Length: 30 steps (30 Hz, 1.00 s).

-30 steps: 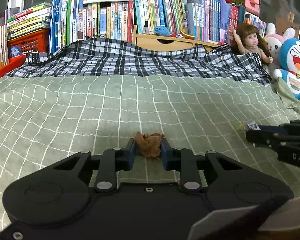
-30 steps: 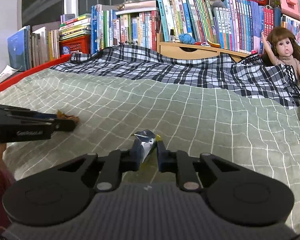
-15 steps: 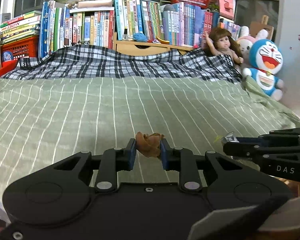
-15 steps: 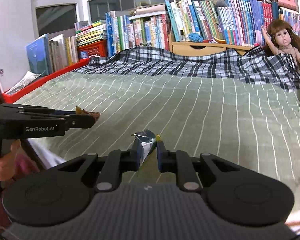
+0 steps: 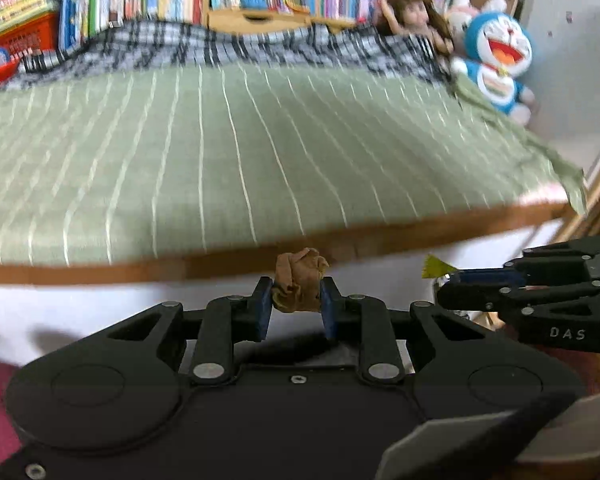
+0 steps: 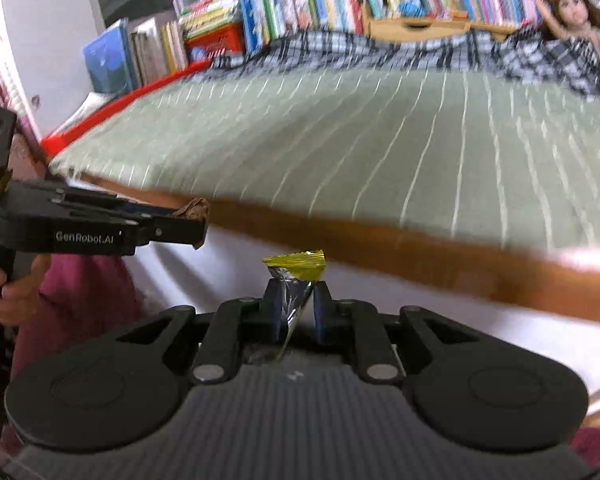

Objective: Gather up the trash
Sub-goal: 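Carry the peel and wrapper down over the black bin, then open both tools to drop peel and wrapper into the bin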

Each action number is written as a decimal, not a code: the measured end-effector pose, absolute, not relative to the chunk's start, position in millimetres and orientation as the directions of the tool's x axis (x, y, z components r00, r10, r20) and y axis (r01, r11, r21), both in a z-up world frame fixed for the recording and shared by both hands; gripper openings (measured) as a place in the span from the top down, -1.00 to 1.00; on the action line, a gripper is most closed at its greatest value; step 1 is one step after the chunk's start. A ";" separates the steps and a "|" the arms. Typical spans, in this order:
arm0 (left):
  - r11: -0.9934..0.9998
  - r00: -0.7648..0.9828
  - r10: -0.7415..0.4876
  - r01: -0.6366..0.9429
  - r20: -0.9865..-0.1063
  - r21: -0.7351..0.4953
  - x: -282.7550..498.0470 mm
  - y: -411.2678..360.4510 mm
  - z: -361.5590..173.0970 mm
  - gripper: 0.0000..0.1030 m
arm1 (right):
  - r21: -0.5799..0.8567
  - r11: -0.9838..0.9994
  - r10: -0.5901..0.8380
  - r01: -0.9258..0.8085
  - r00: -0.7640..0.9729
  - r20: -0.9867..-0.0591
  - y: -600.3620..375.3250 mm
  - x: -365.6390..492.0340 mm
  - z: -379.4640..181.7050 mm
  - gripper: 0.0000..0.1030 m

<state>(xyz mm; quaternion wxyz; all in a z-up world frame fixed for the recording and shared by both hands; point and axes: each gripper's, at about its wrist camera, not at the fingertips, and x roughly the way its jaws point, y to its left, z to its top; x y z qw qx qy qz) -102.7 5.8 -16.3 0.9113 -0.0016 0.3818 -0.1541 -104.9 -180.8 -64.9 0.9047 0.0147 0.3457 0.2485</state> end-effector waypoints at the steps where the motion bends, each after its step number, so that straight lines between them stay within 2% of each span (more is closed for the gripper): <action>1: 0.951 0.649 -0.281 0.286 -0.707 -0.116 -107.3 4.9 -20.5 0.54 | 0.199 0.874 0.461 -0.444 0.626 -0.629 -179.0 -109.0 -69.6 0.60; 13: 0.964 0.456 -0.206 0.244 -0.866 -0.101 -131.6 5.5 -93.2 0.54 | 0.224 0.866 0.446 -0.448 0.484 -0.753 -153.5 -128.0 -125.3 0.56; 17: 0.967 0.414 -0.203 0.225 -0.887 -0.117 -134.1 8.9 -106.8 0.54 | 0.229 0.869 0.438 -0.439 0.466 -0.769 -151.6 -128.4 -133.5 0.49; 30: 0.970 0.382 -0.174 0.226 -0.908 -0.091 -130.1 -3.0 -116.7 0.52 | 0.227 0.867 0.437 -0.444 0.456 -0.775 -147.9 -124.5 -139.2 0.46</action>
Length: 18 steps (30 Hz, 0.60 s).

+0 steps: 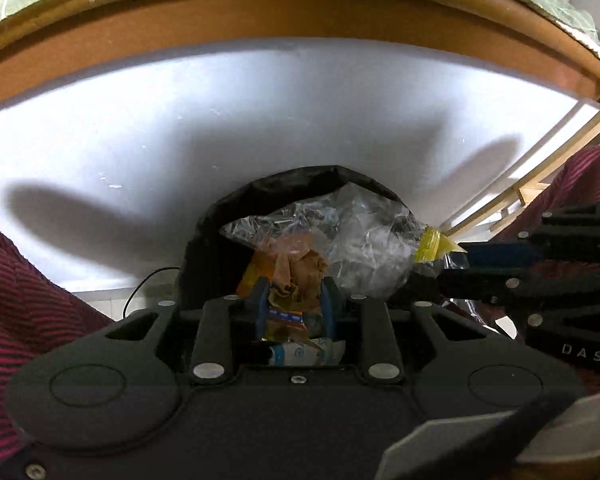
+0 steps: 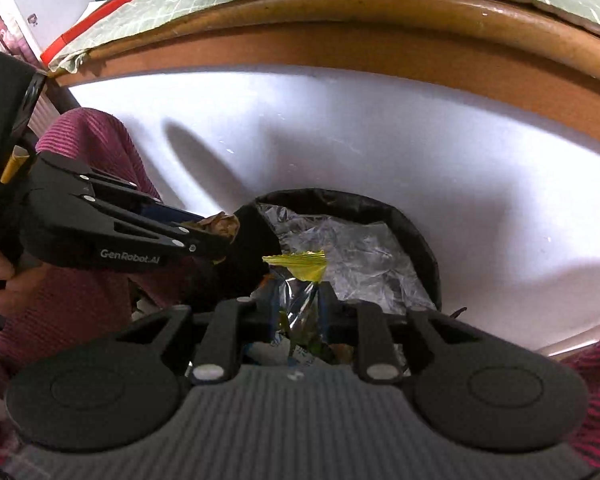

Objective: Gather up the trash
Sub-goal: 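Open both tools to drop peel and wrapper into the bin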

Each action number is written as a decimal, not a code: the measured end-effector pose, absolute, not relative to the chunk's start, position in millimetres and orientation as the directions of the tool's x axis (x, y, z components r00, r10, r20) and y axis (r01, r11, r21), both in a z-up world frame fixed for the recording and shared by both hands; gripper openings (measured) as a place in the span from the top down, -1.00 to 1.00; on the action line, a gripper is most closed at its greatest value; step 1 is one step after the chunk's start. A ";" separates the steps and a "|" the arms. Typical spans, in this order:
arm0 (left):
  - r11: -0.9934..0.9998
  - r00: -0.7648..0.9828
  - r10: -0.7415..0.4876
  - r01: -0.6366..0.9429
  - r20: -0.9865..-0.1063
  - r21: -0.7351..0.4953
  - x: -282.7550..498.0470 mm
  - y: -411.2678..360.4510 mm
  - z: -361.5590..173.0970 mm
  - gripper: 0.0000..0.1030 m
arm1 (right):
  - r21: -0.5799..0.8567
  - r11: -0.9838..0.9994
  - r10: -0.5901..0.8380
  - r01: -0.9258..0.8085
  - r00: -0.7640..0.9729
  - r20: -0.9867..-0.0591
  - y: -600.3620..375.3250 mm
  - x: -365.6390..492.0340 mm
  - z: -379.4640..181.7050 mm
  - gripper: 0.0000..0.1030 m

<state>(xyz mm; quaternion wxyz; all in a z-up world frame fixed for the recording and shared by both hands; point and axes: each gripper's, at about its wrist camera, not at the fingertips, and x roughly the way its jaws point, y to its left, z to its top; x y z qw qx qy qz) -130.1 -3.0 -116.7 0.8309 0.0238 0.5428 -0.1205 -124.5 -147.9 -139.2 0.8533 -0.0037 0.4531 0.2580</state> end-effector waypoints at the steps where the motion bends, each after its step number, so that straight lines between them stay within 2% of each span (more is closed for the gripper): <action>1: 0.970 0.381 -0.174 0.226 -0.908 -0.091 -129.9 -3.7 -117.2 0.52 | 0.227 0.866 0.438 -0.445 0.456 -0.775 -147.7 -124.4 -139.4 0.46; 10: 0.971 0.380 -0.168 0.223 -0.909 -0.087 -128.6 -5.2 -120.4 0.51 | 0.225 0.867 0.438 -0.444 0.463 -0.771 -149.0 -124.1 -138.3 0.43; 14: 0.971 0.380 -0.169 0.224 -0.909 -0.087 -128.7 -5.1 -119.9 0.41 | 0.228 0.869 0.438 -0.440 0.467 -0.768 -149.6 -124.6 -137.7 0.08; 18: 0.971 0.382 -0.166 0.223 -0.909 -0.084 -128.7 -4.2 -119.9 0.22 | 0.234 0.869 0.441 -0.436 0.469 -0.766 -149.7 -125.1 -136.4 -0.04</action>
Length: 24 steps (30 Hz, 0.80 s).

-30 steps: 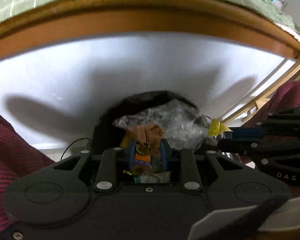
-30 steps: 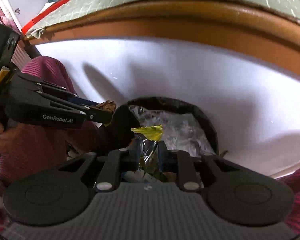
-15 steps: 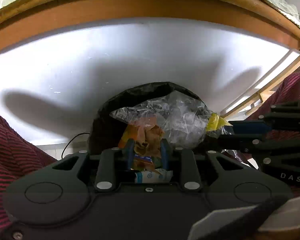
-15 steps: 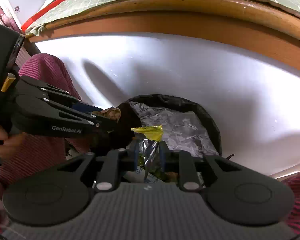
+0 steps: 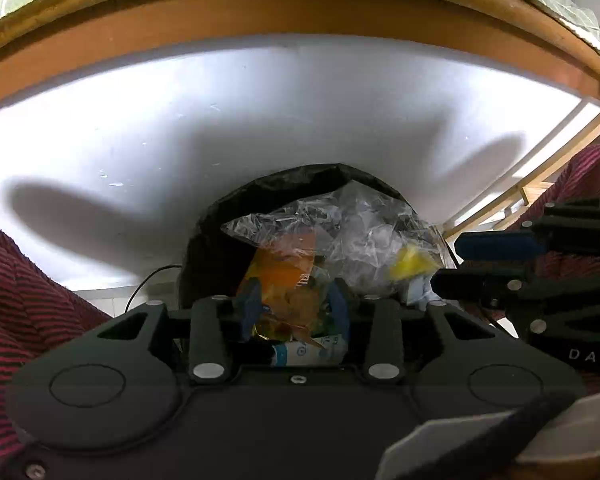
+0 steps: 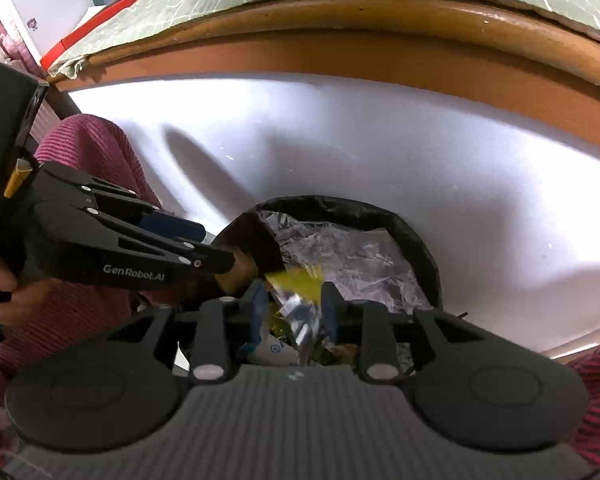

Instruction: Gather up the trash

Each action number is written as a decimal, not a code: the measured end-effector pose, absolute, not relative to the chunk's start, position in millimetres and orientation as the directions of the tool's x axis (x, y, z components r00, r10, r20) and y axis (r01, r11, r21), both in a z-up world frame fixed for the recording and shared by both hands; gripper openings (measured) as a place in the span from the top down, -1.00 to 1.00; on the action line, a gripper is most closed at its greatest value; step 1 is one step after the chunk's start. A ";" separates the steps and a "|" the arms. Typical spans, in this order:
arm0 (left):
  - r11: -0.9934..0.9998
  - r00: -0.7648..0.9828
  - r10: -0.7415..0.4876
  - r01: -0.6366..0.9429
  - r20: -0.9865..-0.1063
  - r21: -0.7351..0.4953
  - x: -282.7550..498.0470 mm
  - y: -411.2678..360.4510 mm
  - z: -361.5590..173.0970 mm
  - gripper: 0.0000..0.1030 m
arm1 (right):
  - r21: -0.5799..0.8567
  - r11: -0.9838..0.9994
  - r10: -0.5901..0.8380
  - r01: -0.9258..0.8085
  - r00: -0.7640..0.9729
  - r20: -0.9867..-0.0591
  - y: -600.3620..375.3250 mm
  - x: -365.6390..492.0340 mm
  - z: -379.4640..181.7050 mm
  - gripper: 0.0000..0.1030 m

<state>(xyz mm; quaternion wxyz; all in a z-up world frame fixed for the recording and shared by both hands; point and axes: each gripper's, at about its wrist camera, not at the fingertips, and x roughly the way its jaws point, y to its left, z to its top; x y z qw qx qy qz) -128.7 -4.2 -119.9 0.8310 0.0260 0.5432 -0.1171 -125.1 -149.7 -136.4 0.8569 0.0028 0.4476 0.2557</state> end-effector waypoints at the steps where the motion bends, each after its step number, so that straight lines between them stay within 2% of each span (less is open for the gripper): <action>1: 0.972 0.382 -0.166 0.221 -0.909 -0.085 -128.7 -4.1 -119.7 0.19 | 0.234 0.869 0.441 -0.435 0.469 -0.765 -149.5 -125.0 -136.2 -0.11; 9: 0.975 0.387 -0.168 0.201 -0.907 -0.095 -129.5 -2.8 -117.2 -0.35 | 0.239 0.874 0.439 -0.424 0.474 -0.763 -152.8 -123.8 -136.5 -0.36; 12: 0.976 0.391 -0.162 0.197 -0.906 -0.089 -131.1 -4.8 -116.8 -0.50 | 0.240 0.878 0.435 -0.414 0.479 -0.763 -153.8 -124.7 -136.2 -0.44; 24: 0.981 0.363 -0.130 0.180 -0.923 -0.067 -134.7 -5.7 -122.4 -0.60 | 0.200 0.892 0.395 -0.405 0.483 -0.781 -149.5 -127.5 -140.8 -0.64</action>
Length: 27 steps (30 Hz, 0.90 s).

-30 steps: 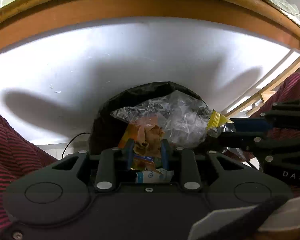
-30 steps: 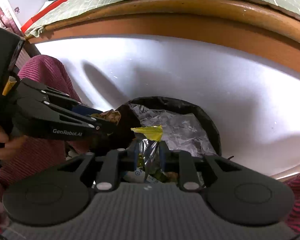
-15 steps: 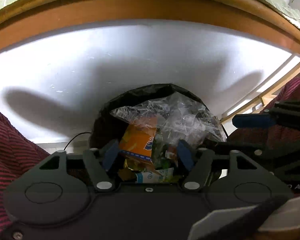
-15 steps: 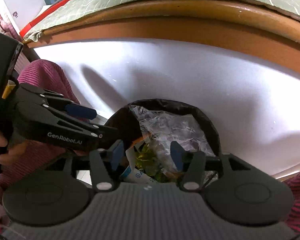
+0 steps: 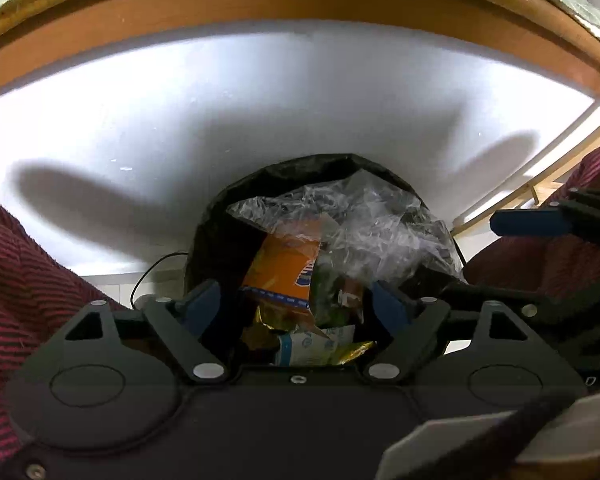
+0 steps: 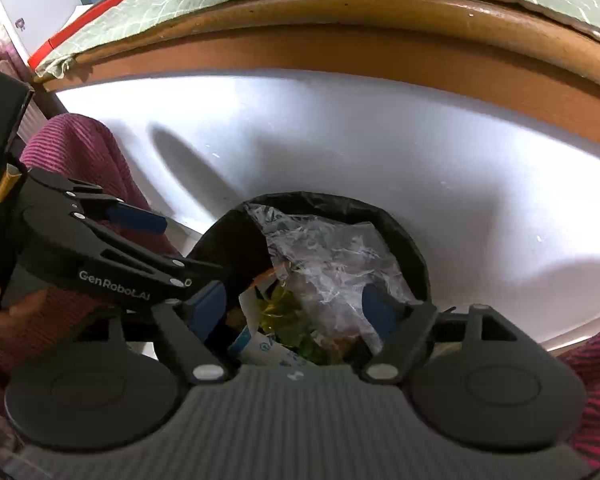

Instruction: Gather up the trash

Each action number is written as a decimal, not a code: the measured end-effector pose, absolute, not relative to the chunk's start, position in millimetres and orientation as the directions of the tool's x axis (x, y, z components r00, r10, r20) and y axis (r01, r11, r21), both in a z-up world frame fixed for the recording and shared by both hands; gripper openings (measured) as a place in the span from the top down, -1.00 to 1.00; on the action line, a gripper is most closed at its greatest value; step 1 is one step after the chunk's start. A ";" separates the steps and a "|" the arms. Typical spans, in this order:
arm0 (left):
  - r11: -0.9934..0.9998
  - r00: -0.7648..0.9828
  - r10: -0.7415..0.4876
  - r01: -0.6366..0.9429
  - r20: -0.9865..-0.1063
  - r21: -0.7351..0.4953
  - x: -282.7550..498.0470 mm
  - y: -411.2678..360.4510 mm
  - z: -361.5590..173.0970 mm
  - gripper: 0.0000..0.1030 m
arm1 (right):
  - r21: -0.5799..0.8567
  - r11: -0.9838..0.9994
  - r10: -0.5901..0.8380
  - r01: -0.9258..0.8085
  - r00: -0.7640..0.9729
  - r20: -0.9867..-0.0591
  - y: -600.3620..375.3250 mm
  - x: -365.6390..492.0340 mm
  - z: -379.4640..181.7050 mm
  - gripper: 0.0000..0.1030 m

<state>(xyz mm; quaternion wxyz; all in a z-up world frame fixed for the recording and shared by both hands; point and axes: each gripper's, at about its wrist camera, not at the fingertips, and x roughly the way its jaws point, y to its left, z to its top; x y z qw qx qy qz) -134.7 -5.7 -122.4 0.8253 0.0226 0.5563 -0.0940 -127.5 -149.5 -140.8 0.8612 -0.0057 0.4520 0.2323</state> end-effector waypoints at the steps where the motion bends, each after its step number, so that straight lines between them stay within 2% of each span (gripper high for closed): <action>1: 0.982 0.360 -0.127 0.177 -0.924 -0.066 -135.0 -5.7 -122.7 -0.61 | 0.197 0.893 0.392 -0.405 0.483 -0.783 -149.2 -128.0 -141.4 -0.65; 11: 0.985 0.345 -0.117 0.161 -0.931 -0.064 -137.1 -6.4 -127.9 -0.62 | 0.200 0.901 0.379 -0.385 0.473 -0.795 -150.9 -130.2 -147.1 -0.75; 27: 0.988 0.338 -0.082 0.152 -0.938 -0.032 -137.6 -5.6 -133.9 -0.70 | 0.211 0.905 0.376 -0.369 0.465 -0.801 -151.0 -133.1 -152.5 -0.79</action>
